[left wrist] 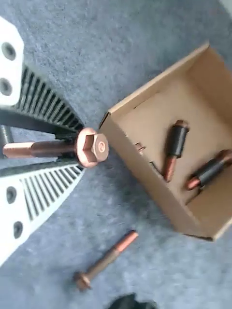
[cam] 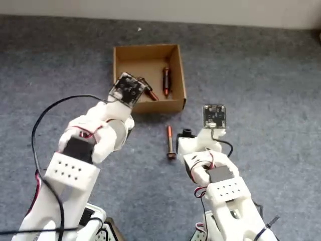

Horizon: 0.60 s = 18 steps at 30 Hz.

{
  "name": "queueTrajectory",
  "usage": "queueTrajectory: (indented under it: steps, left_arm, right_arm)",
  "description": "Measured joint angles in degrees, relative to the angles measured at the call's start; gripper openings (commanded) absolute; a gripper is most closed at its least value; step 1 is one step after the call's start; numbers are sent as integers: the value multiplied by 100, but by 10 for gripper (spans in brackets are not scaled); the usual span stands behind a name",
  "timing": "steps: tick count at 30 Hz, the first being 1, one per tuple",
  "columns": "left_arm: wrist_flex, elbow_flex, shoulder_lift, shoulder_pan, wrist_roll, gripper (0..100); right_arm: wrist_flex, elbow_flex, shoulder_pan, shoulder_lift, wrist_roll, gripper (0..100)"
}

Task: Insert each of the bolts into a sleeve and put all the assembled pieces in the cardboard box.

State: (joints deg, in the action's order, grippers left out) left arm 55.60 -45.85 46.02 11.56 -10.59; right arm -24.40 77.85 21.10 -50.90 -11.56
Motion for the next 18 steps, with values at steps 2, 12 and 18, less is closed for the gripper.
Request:
queueTrajectory:
  steps: [2, 12, 18]
  left_arm:
    - [-158, -167, 396, 0, 299, 5]
    - [-1099, -352, 1969, 9, 1363, 5]
    - [-1187, -431, 2681, 18, 2154, 6]
  right_arm:
    - [0, -105, 220, 0, 18, 5]
    - [352, -158, 1327, 0, 923, 5]
    - [730, -158, 1758, 0, 1213, 5]
